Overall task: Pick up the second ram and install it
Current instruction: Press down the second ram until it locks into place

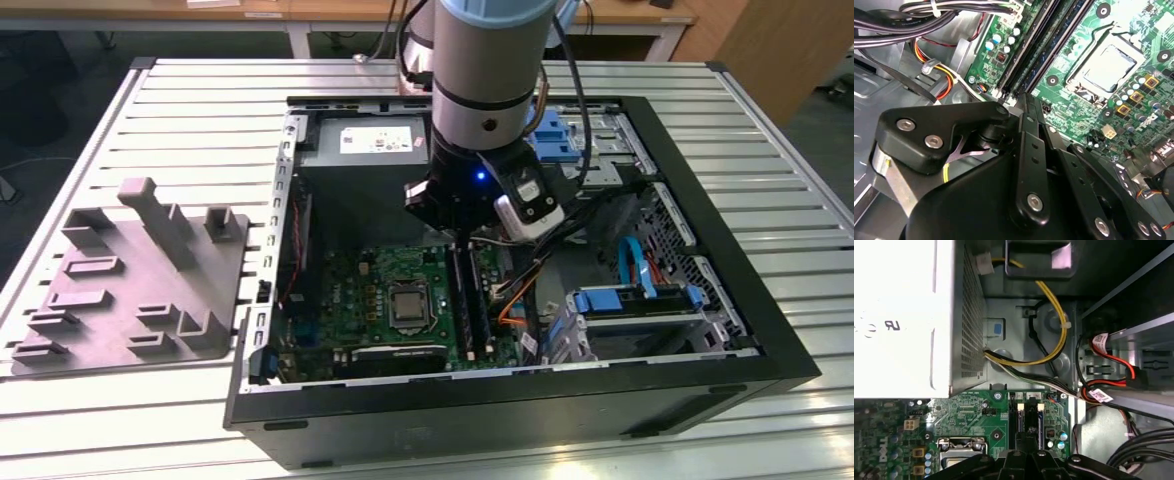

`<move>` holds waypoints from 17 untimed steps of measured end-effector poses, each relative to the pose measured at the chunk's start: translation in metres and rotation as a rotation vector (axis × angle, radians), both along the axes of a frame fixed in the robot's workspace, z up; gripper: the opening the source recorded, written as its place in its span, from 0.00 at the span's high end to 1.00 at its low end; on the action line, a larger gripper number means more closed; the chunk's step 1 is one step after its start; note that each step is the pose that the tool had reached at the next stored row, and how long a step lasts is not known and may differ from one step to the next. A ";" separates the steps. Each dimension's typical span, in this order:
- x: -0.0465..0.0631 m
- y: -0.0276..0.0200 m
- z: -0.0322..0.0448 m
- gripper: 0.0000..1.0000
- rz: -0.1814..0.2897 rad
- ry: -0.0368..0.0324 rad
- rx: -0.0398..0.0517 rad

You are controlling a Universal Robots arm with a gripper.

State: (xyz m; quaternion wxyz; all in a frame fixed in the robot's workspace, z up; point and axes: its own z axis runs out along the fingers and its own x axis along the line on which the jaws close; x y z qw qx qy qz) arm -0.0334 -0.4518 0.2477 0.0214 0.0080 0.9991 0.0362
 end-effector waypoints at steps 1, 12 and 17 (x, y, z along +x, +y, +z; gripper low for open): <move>0.000 0.0000 0.0000 0.90 0.000 0.0000 0.0000; 0.000 0.0000 0.0001 0.90 0.000 0.0000 -0.0003; 0.000 -0.0064 0.0000 0.90 0.000 0.0000 -0.0003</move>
